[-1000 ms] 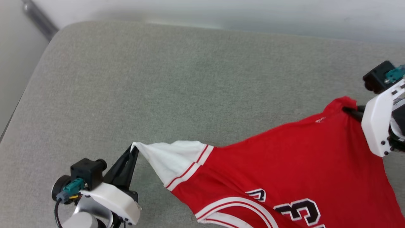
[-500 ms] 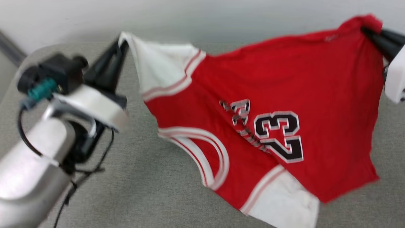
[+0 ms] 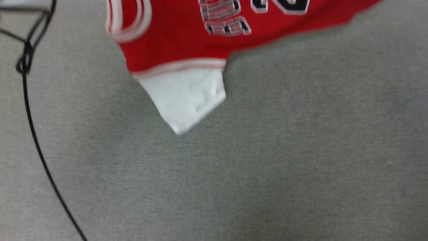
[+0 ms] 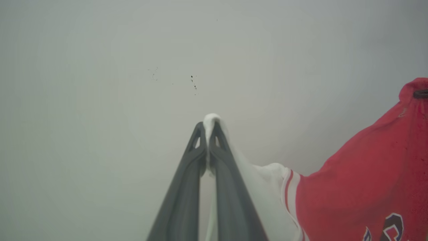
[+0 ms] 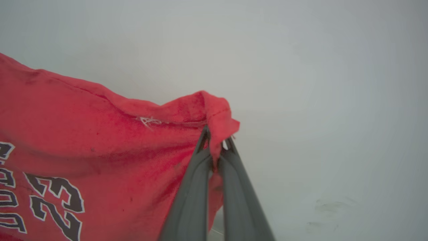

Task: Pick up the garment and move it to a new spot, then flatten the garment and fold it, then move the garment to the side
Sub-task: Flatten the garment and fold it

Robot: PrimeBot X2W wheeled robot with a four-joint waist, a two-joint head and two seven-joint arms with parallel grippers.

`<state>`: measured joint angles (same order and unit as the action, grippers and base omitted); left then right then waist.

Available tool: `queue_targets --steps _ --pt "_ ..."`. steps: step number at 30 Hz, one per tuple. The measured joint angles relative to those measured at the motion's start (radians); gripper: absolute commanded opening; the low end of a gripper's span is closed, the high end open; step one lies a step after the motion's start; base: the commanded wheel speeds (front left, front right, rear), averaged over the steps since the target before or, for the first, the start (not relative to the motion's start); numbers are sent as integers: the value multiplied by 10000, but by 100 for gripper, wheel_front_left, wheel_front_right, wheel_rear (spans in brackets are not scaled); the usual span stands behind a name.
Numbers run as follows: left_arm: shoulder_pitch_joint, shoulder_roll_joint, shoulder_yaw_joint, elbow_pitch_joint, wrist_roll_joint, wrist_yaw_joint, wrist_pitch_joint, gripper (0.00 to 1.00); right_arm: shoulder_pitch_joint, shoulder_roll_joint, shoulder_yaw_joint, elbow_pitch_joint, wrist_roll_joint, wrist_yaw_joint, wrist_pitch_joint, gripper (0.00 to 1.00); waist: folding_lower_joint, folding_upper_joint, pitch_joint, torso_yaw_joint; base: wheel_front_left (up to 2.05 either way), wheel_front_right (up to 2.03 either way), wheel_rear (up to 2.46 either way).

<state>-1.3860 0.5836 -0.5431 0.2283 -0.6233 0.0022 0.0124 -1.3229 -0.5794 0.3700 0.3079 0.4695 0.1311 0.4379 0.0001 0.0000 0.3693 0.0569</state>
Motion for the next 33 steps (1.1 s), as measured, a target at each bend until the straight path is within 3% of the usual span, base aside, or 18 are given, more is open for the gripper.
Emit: queue_targets --steps 8,16,25,33 --pt "-3575 -671 -29 1977 499 -686 40 0 -3030 646 -21 1404 -953 0 -104 0 1 0 1215 -12 0 0 0" --pt "-5047 -895 -148 3797 627 -1047 -456 0 -4509 1210 167 2955 -1383 0 -775 0 1 0 1893 36 0 0 0" --pt "-4851 -1034 -575 5089 297 -1254 -1143 0 -4543 1549 1143 4435 -1124 0 -1626 0 0 0 2271 44 0 0 0" --pt "-3095 -1214 -1120 5634 -322 -1306 -1948 0 -3115 2008 2088 5469 -215 -2 -2755 0 0 0 2021 -50 0 0 0"
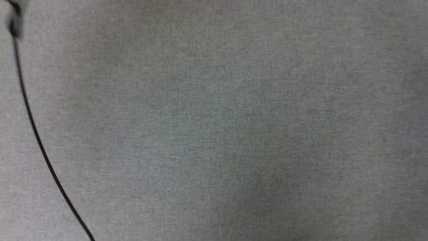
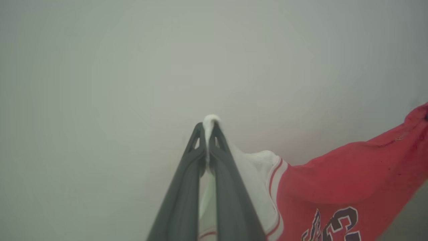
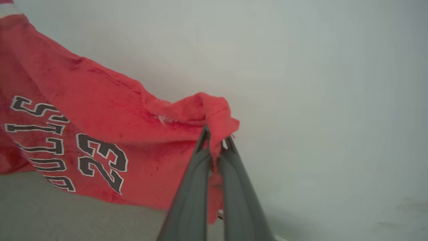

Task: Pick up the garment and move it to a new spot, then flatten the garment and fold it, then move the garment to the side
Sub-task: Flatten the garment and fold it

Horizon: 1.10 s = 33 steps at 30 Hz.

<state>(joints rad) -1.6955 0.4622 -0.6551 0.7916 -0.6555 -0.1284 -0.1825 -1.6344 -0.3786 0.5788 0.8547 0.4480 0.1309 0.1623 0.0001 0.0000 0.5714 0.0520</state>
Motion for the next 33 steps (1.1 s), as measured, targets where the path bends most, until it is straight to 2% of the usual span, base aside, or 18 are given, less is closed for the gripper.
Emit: queue_targets --steps 8,13,18,24,33 --pt "3063 169 -506 -280 -759 -8 -550 0 2403 176 1256 376 1009 2 -892 0 0 0 -842 -95 0 0 0" --pt "5342 359 -558 -947 -1026 148 -719 0 4033 -38 1942 86 1843 2 -1317 0 -1 0 -1588 -125 0 0 0" --pt "7976 625 -658 -2336 -1208 792 -763 0 5640 -497 2550 -447 2558 2 -1570 0 -2 0 -2414 -159 0 0 0" --pt "11121 1417 -821 -4159 -1607 1666 -763 0 7504 -1204 3168 -1076 3183 2 -1735 0 -3 0 -3385 -187 0 0 0" --pt "14994 2228 -1250 -6569 -2451 2974 -441 0 10136 -2366 3346 -2232 4042 0 -2059 0 -5 0 -4629 -65 0 0 0"
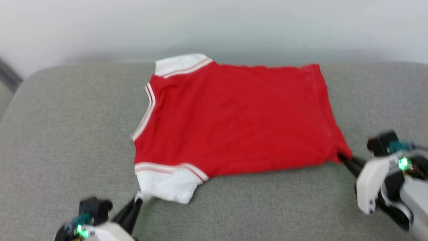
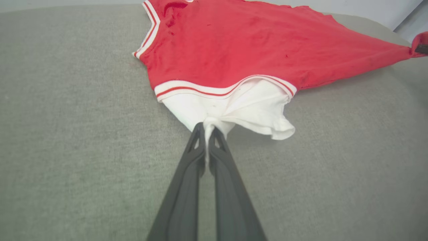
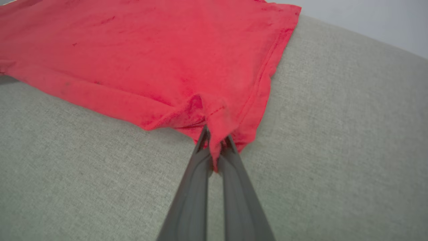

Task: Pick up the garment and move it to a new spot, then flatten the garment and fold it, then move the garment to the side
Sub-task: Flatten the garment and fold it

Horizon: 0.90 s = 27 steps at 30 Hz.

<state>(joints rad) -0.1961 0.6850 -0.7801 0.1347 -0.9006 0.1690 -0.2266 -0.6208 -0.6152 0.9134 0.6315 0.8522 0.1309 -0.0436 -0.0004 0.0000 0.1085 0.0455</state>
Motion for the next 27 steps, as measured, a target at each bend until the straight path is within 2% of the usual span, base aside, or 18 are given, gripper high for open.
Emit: queue_targets --steps 8,14,21,27 --pt "2107 259 -115 -1085 -669 790 -56 0 2417 -761 -476 -1064 209 2 -71 0 1 0 -766 179 0 0 0" --pt "3161 407 -90 -1651 -1014 1220 -111 0 4245 -1047 -1317 -1929 90 2 48 0 1 0 -1091 250 0 0 0" --pt "3642 566 -33 -1960 -1204 1379 -142 0 5714 -1018 -2746 -2895 -431 2 558 0 2 0 -1138 186 0 0 0" --pt "2946 740 10 -1939 -566 1300 -138 0 5979 -566 -3986 -3517 -1076 2 1129 0 3 0 -1133 139 0 0 0"
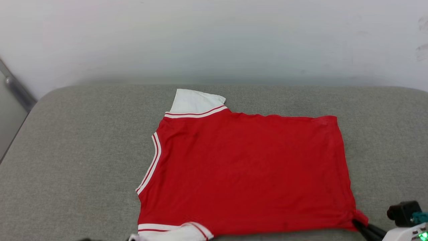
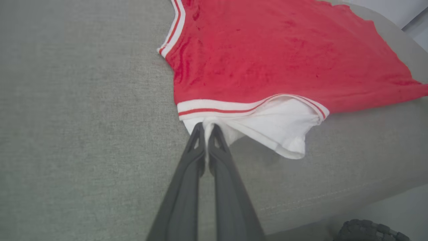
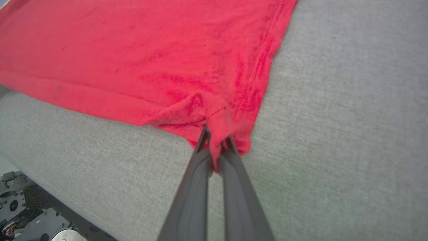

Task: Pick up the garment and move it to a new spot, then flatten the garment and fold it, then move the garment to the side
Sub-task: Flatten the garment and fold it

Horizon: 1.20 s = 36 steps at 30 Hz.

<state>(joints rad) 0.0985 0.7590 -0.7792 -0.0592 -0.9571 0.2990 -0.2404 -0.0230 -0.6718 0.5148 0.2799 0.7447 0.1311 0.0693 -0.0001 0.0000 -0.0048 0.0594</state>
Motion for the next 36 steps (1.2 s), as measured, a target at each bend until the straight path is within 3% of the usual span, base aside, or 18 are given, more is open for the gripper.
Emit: queue_targets --steps 10,19,28,36 --pt "-2895 215 107 96 951 -652 1066 0 -533 443 -1492 -1208 -905 0 1003 0 2 0 536 -114 0 0 0" --pt "-4989 92 351 1509 1256 -1607 1413 0 -1782 784 -1866 -1574 -1304 0 1703 0 3 0 1675 -375 0 0 0" --pt "-6570 -715 307 4105 1254 -2625 1409 0 -3424 1089 -1308 -476 -1388 0 1973 0 3 0 3132 -651 0 0 0" --pt "-7027 -1530 -65 6036 1156 -3450 1432 0 -4091 1137 -568 571 -1172 0 1854 0 3 0 3481 -685 0 0 0"
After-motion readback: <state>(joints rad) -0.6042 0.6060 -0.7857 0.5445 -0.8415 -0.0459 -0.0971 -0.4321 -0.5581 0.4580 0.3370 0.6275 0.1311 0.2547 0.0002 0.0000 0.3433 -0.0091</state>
